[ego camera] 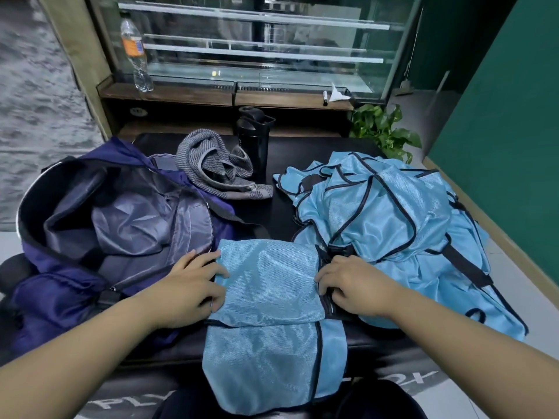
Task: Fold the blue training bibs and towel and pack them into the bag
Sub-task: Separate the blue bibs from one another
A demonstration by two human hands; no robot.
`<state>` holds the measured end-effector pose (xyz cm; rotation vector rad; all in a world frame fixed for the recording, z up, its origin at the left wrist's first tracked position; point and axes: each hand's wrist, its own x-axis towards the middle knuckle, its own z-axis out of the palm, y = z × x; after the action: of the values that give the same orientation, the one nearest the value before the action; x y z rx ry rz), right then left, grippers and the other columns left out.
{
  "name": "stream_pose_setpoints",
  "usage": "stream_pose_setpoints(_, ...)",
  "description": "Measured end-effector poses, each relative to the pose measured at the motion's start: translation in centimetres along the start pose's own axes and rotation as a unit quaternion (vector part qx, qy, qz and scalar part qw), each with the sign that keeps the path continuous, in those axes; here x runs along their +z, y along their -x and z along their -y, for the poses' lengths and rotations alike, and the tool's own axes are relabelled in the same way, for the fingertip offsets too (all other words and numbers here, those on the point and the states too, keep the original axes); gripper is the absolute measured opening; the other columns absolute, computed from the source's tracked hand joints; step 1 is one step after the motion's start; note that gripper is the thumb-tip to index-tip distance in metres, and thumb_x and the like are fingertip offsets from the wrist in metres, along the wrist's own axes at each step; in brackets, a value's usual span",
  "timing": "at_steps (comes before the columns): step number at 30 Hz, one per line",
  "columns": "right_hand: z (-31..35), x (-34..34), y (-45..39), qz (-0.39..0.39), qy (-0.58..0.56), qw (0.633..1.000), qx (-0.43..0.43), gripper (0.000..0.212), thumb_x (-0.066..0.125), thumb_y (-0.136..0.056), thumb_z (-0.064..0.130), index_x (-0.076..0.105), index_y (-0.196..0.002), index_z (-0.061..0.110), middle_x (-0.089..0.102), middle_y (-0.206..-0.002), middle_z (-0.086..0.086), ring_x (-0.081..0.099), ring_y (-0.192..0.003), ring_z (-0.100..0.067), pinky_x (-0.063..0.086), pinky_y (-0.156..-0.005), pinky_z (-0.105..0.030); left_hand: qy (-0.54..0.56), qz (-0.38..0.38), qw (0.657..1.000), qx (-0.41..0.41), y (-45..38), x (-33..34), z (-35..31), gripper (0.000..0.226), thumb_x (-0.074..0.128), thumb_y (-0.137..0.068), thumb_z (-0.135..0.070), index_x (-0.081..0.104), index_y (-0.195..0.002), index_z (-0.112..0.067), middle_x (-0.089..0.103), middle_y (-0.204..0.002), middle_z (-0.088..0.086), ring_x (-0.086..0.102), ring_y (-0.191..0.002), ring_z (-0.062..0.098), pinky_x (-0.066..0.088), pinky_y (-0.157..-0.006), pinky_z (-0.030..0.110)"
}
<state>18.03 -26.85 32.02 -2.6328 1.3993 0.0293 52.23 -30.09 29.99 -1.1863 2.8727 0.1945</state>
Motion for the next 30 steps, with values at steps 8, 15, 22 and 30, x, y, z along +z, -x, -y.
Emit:
stream_pose_setpoints(8,1.1,-3.6,-5.8,-0.074,-0.104,0.980,0.152,0.034,0.053,-0.094,0.021,0.055,-0.127,0.017,0.058,-0.124,0.002,0.047,-0.117,-0.018,0.041,-0.098,-0.033,0.079,-0.060,0.986,-0.132,-6.4,-4.3,-1.0,0.028,0.045,-0.092,-0.020,0.053,-0.117,-0.030,0.051,-0.120,-0.009,0.036,-0.123,0.012,0.020,-0.106,0.033)
stream_pose_setpoints(15,-0.5,-5.5,-10.7,0.257,-0.108,0.936,0.216,0.050,0.070,-0.085,0.027,0.056,-0.131,0.016,0.056,-0.131,-0.001,0.054,-0.115,-0.021,0.044,-0.095,-0.032,0.057,0.141,0.974,-0.167,-12.0,-3.6,0.0,0.034,0.055,-0.093,-0.037,0.042,-0.121,-0.023,0.054,-0.103,-0.008,0.049,-0.106,0.016,0.019,-0.097,0.038)
stream_pose_setpoints(22,-1.1,-5.4,-10.7,0.273,-0.056,0.933,0.230,0.035,0.068,-0.086,0.028,0.060,-0.116,0.013,0.056,-0.117,-0.002,0.053,-0.099,-0.022,0.042,-0.082,-0.031,-0.030,0.146,0.982,-0.114,-12.2,-5.2,1.4,0.023,0.061,-0.087,-0.048,0.053,-0.087,-0.027,0.053,-0.090,-0.010,0.053,-0.102,0.015,0.024,-0.080,0.033)
stream_pose_setpoints(30,-1.2,-6.3,-8.2,-0.062,-0.061,0.970,0.225,0.018,0.057,-0.090,0.021,0.053,-0.106,0.013,0.060,-0.097,-0.005,0.057,-0.095,-0.027,0.040,-0.071,-0.034,0.020,-0.157,0.979,-0.126,-9.5,-8.1,2.2,0.016,0.060,-0.090,-0.040,0.052,-0.078,-0.033,0.057,-0.078,-0.012,0.056,-0.086,0.015,0.022,-0.076,0.033)
